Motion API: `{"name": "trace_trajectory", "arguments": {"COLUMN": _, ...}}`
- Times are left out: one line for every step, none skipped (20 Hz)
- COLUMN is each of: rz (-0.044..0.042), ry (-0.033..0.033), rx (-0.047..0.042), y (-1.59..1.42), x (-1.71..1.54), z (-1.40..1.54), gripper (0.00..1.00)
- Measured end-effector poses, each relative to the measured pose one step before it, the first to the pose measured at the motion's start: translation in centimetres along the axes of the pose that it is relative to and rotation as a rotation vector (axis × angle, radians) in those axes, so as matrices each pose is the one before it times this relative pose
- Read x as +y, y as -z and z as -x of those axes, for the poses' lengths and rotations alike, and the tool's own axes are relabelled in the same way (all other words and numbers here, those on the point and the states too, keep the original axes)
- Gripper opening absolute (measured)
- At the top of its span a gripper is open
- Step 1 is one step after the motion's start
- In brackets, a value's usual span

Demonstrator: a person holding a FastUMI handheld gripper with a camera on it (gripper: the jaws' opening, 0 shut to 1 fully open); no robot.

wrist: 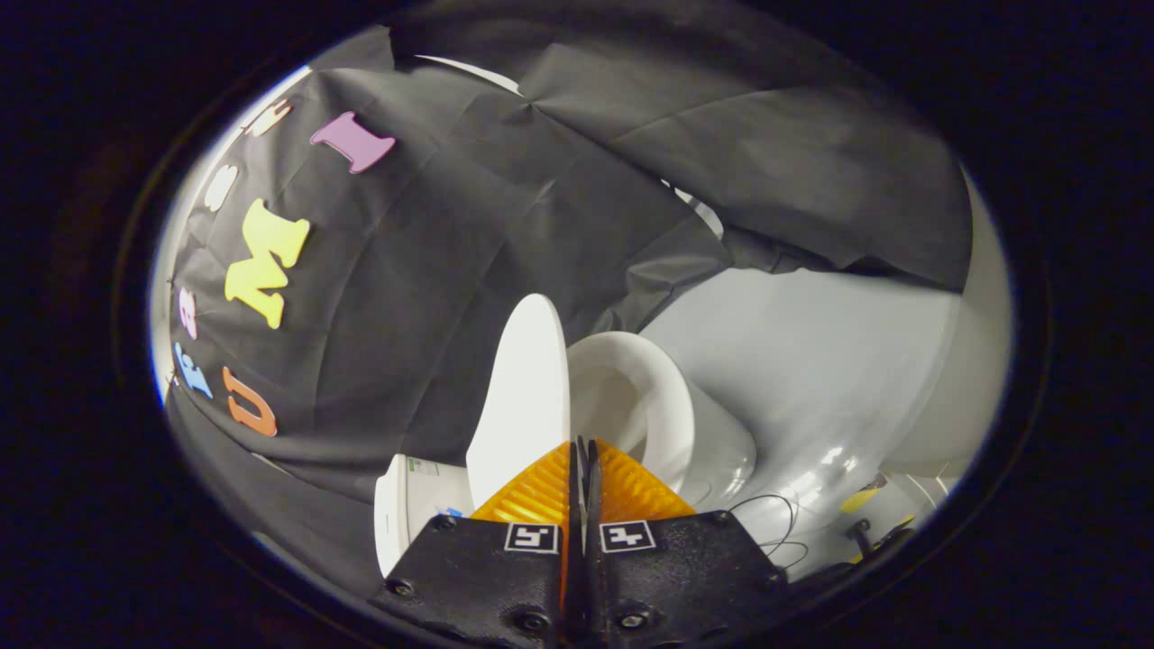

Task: Open the toilet lid.

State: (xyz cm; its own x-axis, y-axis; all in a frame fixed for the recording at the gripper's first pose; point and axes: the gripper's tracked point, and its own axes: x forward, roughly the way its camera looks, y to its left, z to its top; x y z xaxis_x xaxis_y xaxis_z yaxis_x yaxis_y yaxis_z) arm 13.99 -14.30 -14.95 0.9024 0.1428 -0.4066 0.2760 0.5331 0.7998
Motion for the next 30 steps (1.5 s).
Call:
{"name": "trace_trajectory", "arguments": {"rz": 0.02093, "ry": 0.00045, "rx": -0.00615, "y": 0.013, "x": 0.674, "z": 0.179, "gripper": 0.04}}
{"name": "trace_trajectory", "arguments": {"rz": 0.02538, "ry": 0.00057, "rx": -0.00737, "y": -0.104, "x": 0.662, "z": 0.301, "gripper": 0.04}}
{"name": "trace_trajectory", "arguments": {"rz": 0.02154, "ry": 0.00108, "rx": -0.00712, "y": 0.062, "x": 0.91, "z": 0.347, "gripper": 0.04}}
{"name": "trace_trajectory", "arguments": {"rz": 0.01793, "ry": 0.00161, "rx": -0.00816, "y": -0.066, "x": 0.77, "z": 0.199, "gripper": 0.04}}
{"name": "trace_trajectory", "arguments": {"rz": 0.01209, "ry": 0.00155, "rx": -0.00798, "y": -0.01, "x": 0.623, "z": 0.253, "gripper": 0.04}}
{"name": "trace_trajectory", "arguments": {"rz": 0.00937, "ry": -0.00102, "rx": -0.00664, "y": -0.152, "x": 0.577, "z": 0.297, "gripper": 0.04}}
{"name": "trace_trajectory", "arguments": {"rz": 0.00779, "ry": 0.00007, "rx": -0.00438, "y": -0.012, "x": 0.5, "z": 0.354, "gripper": 0.04}}
{"name": "trace_trajectory", "arguments": {"rz": 0.00819, "ry": -0.00084, "rx": -0.00617, "y": -0.033, "x": 0.438, "z": 0.315, "gripper": 0.04}}
{"name": "trace_trajectory", "arguments": {"rz": 0.00911, "ry": 0.00171, "rx": -0.00492, "y": 0.023, "x": 0.407, "z": 0.327, "gripper": 0.04}}
{"name": "trace_trajectory", "arguments": {"rz": 0.01218, "ry": -0.00042, "rx": -0.00696, "y": -0.081, "x": 0.579, "z": 0.218, "gripper": 0.04}}
{"name": "trace_trajectory", "arguments": {"rz": 0.01107, "ry": 0.00063, "rx": -0.00553, "y": 0.143, "x": 0.615, "z": 0.237, "gripper": 0.04}}
{"name": "trace_trajectory", "arguments": {"rz": 0.0158, "ry": -0.00174, "rx": -0.00638, "y": -0.027, "x": 0.656, "z": 0.285, "gripper": 0.04}}
{"name": "trace_trajectory", "arguments": {"rz": 0.01384, "ry": -0.0011, "rx": -0.00323, "y": 0.002, "x": 0.567, "z": 0.231, "gripper": 0.04}}
{"name": "trace_trajectory", "arguments": {"rz": 0.01027, "ry": -0.00716, "rx": -0.00655, "y": -0.13, "x": 0.845, "z": 0.287, "gripper": 0.04}}
{"name": "trace_trajectory", "arguments": {"rz": 0.0114, "ry": -0.00376, "rx": -0.00545, "y": 0.037, "x": 0.872, "z": 0.151, "gripper": 0.04}}
{"name": "trace_trajectory", "arguments": {"rz": 0.01085, "ry": -0.00568, "rx": -0.00675, "y": -0.066, "x": 0.694, "z": 0.183, "gripper": 0.04}}
{"name": "trace_trajectory", "arguments": {"rz": 0.01504, "ry": -0.00134, "rx": -0.00608, "y": -0.07, "x": 0.744, "z": 0.327, "gripper": 0.04}}
{"name": "trace_trajectory", "arguments": {"rz": 0.01773, "ry": 0.00201, "rx": -0.0063, "y": 0.064, "x": 0.614, "z": 0.235, "gripper": 0.04}}
{"name": "trace_trajectory", "arguments": {"rz": 0.01839, "ry": 0.00342, "rx": -0.00655, "y": 0.033, "x": 0.617, "z": 0.216, "gripper": 0.04}}
{"name": "trace_trajectory", "arguments": {"rz": 0.01754, "ry": 0.00199, "rx": -0.00549, "y": -0.043, "x": 0.424, "z": 0.206, "gripper": 0.04}}
{"name": "trace_trajectory", "arguments": {"rz": 0.00661, "ry": -0.00106, "rx": -0.00379, "y": -0.011, "x": 0.676, "z": 0.031, "gripper": 0.04}}
{"name": "trace_trajectory", "arguments": {"rz": 0.00526, "ry": -0.0049, "rx": -0.0025, "y": -0.159, "x": 0.542, "z": 0.206, "gripper": 0.04}}
{"name": "trace_trajectory", "arguments": {"rz": 0.00179, "ry": -0.00489, "rx": -0.00175, "y": -0.041, "x": 0.372, "z": 0.23, "gripper": 0.04}}
{"name": "trace_trajectory", "arguments": {"rz": 0.00165, "ry": -0.00228, "rx": -0.00044, "y": -0.12, "x": 0.372, "z": 0.144, "gripper": 0.04}}
{"name": "trace_trajectory", "arguments": {"rz": 0.00949, "ry": 0.00217, "rx": -0.00043, "y": 0.081, "x": 0.481, "z": -0.053, "gripper": 0.04}}
{"name": "trace_trajectory", "arguments": {"rz": 0.00696, "ry": 0.00229, "rx": -0.00313, "y": 0.035, "x": 0.342, "z": 0.069, "gripper": 0.04}}
{"name": "trace_trajectory", "arguments": {"rz": 0.01107, "ry": 0.00243, "rx": -0.0005, "y": -0.008, "x": 0.325, "z": 0.053, "gripper": 0.04}}
{"name": "trace_trajectory", "arguments": {"rz": 0.00598, "ry": -0.00084, "rx": -0.00193, "y": -0.047, "x": 0.262, "z": 0.042, "gripper": 0.04}}
{"name": "trace_trajectory", "arguments": {"rz": 0.00322, "ry": -0.00167, "rx": -0.00116, "y": -0.127, "x": 0.347, "z": 0.121, "gripper": 0.04}}
{"name": "trace_trajectory", "arguments": {"rz": 0.00498, "ry": -0.00279, "rx": -0.00118, "y": -0.043, "x": 0.388, "z": 0.061, "gripper": 0.04}}
